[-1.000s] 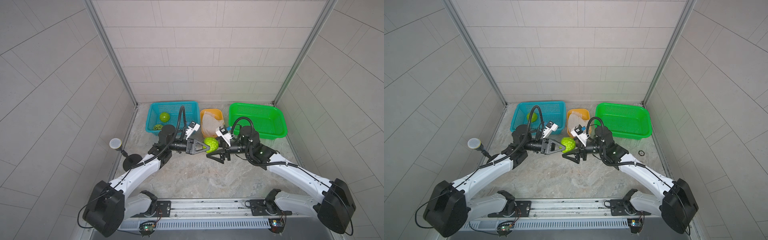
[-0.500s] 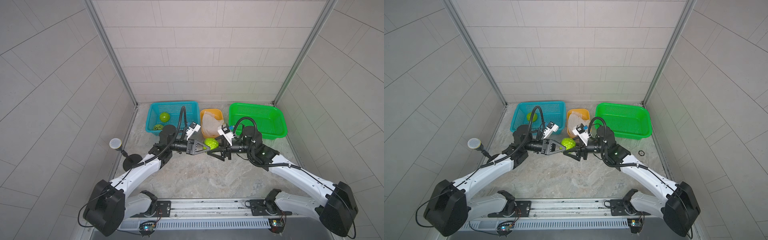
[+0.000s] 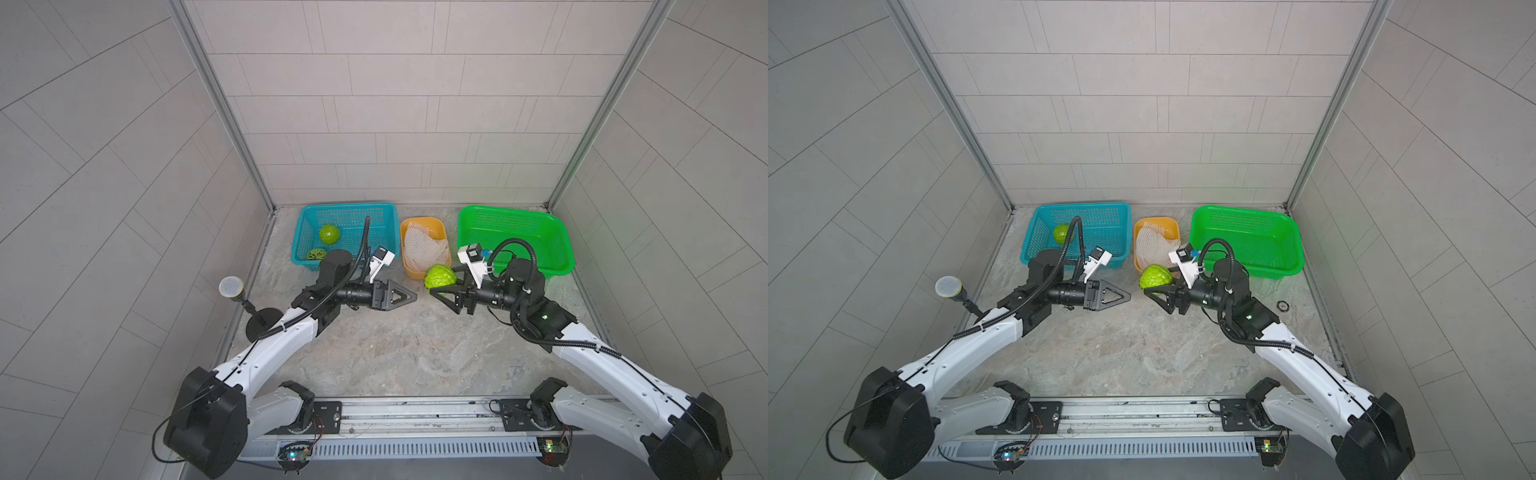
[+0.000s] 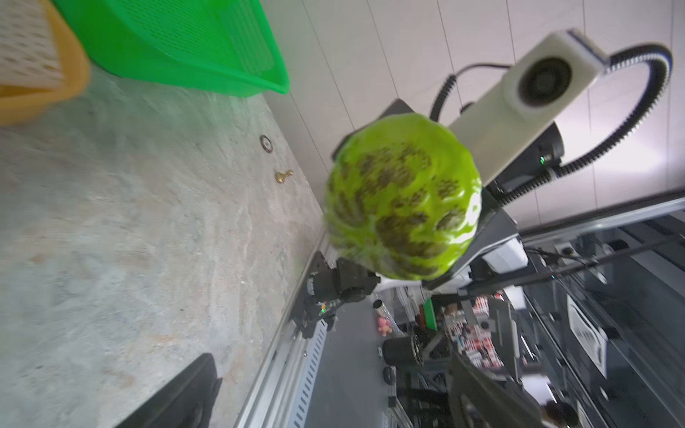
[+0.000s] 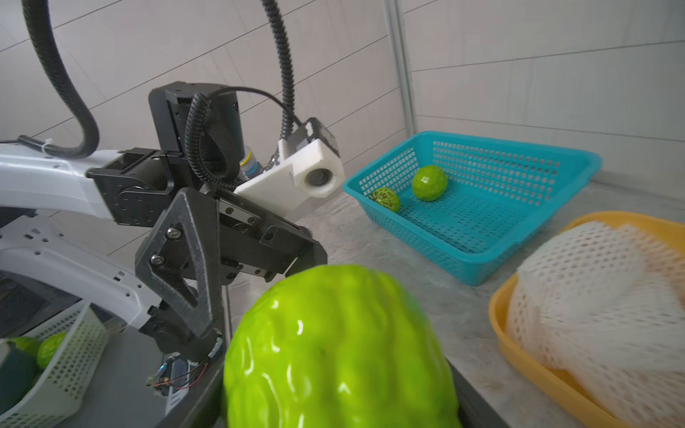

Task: Sleeve custard apples in foam nets
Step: Place the custard apple at the center of the board.

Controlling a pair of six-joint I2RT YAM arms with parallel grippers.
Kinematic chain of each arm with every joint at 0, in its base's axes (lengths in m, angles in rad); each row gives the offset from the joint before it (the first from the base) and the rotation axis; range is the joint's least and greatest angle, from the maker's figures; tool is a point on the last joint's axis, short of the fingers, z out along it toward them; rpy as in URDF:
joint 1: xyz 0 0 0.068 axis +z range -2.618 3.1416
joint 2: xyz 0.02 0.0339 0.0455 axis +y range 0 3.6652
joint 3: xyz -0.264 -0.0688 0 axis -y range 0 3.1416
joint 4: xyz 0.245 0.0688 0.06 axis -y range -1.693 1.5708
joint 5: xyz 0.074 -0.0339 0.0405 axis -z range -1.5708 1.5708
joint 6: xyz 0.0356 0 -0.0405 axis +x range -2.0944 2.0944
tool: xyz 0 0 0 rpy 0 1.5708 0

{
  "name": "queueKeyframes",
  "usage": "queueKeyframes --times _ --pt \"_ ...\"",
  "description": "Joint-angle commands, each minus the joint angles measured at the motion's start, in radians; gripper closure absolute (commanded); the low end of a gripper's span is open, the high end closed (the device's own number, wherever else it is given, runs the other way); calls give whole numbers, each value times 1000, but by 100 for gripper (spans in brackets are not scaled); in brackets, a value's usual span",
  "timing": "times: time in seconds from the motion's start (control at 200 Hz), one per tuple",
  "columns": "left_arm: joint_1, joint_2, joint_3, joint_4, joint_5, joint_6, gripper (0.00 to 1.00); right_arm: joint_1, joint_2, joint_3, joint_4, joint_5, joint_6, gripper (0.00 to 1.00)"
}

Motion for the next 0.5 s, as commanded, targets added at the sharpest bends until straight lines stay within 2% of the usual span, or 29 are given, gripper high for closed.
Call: queueKeyframes --times 0.0,0.145,0.245,0.35,0.495 --pt "59 -21 25 -103 -141 67 0 -8 -36 32 -179 178 -63 37" --pt "72 -32 70 -311 -362 169 2 -3 -12 38 -378 369 -75 37" --pt "72 -61 65 -365 -490 183 3 12 1 5 -427 497 -65 37" --pt "73 -93 38 -390 -563 177 3 33 38 -19 -445 594 -45 37" --pt "72 -115 9 -401 -600 168 3 102 135 -25 -441 741 -35 37"
